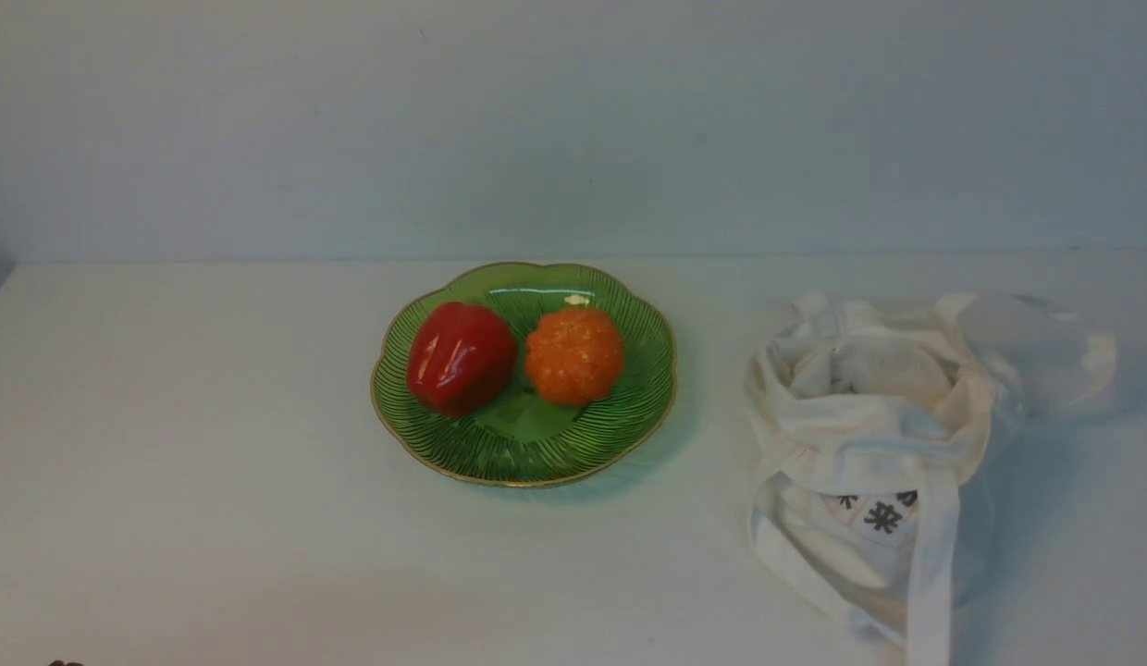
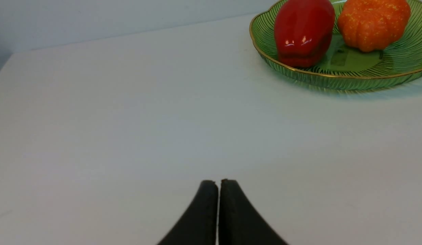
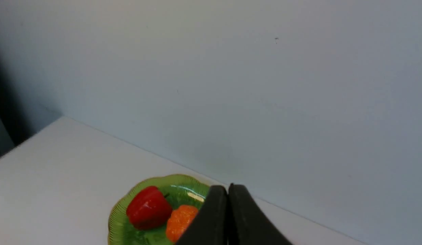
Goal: Take vegetables from cloth bag on white table place on plate.
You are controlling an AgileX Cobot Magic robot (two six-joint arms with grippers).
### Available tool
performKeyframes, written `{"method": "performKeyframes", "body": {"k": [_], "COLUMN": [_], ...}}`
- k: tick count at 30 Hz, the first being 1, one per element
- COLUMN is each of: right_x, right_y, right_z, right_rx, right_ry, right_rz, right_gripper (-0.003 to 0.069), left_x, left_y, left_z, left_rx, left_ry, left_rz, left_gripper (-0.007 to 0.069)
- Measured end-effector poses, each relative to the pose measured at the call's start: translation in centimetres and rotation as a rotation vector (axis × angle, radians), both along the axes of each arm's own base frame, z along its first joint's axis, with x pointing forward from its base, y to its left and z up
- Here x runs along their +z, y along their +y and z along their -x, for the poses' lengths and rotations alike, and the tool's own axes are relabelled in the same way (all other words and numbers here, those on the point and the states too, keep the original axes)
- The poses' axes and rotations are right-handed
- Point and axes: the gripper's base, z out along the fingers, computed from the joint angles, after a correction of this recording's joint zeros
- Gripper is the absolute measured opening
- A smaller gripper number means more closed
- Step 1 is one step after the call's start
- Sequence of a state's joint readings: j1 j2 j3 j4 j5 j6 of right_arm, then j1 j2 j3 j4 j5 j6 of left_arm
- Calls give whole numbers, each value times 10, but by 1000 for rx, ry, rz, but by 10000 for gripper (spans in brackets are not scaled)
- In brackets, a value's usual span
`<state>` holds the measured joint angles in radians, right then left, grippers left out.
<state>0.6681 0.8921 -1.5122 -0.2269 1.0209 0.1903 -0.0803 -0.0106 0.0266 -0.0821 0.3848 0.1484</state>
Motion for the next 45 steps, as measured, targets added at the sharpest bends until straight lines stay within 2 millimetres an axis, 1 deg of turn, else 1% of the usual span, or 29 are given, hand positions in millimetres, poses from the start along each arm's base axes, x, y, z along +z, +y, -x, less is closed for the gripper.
{"method": "performKeyframes", "body": {"k": [1,3,5,6,9,11,12,13,14,16,18,22,29,31,34,35,38,40,41,42,43,44,45], "right_x": [-20,-37,-63,-74,-92,-113,-121,-135,-136,-152,-162,-168,-170,-174,-187,-188,-214,-237,-237,-265,-267,-281,-305], "right_y": [-12,-22,-30,-33,-35,-36,-36,-36,-35,-34,-32,-30,-30,-31,-35,-35,-40,-43,-44,-48,-48,-49,-51], "right_z": [18,34,49,54,60,64,64,64,64,63,61,59,58,59,58,58,56,54,54,52,51,50,48], "right_rx": [18,44,72,85,106,121,125,132,133,138,137,134,136,129,40,34,-81,-158,-166,-249,-256,-291,-336], "right_ry": [-63,-144,-215,-244,-274,-264,-257,-233,-232,-199,-174,-163,-183,-211,-266,-268,-290,-284,-291,-267,-263,-244,-201], "right_rz": [-81,-156,-210,-229,-257,-273,-277,-281,-283,-282,-267,-251,-228,-220,-223,-222,-206,-186,-187,-161,-157,-145,-124], "right_gripper": [-14,-15,-15,-15,-15,-15,-15,-15,-15,-15,-15,-15,-15,-15,-15,-15,-15,-15,-15,-15,-15,-15,-15], "left_x": [0,0,0,0,0,0,0,0,0,0,0,0,0,0,0,0,0,0,0,0,0,0,0], "left_y": [0,0,0,0,0,0,0,0,0,0,0,0,0,0,0,0,0,0,0,0,0,0,0], "left_z": [0,0,0,0,0,0,0,0,0,0,0,0,0,0,0,0,0,0,0,0,0,0,0], "left_rx": [0,0,0,0,0,0,0,0,0,0,0,0,0,0,0,0,0,0,0,0,0,0,0], "left_ry": [0,0,0,0,0,0,0,0,0,0,0,0,0,0,0,0,0,0,0,0,0,0,0], "left_rz": [0,0,0,0,0,0,0,0,0,0,0,0,0,0,0,0,0,0,0,0,0,0,0], "left_gripper": [-8,-8,-8,-8,-8,-8,-8,-8,-8,-8,-8,-8,-8,-8,-8,-8,-8,-8,-8,-8,-8,-8,-8]}}
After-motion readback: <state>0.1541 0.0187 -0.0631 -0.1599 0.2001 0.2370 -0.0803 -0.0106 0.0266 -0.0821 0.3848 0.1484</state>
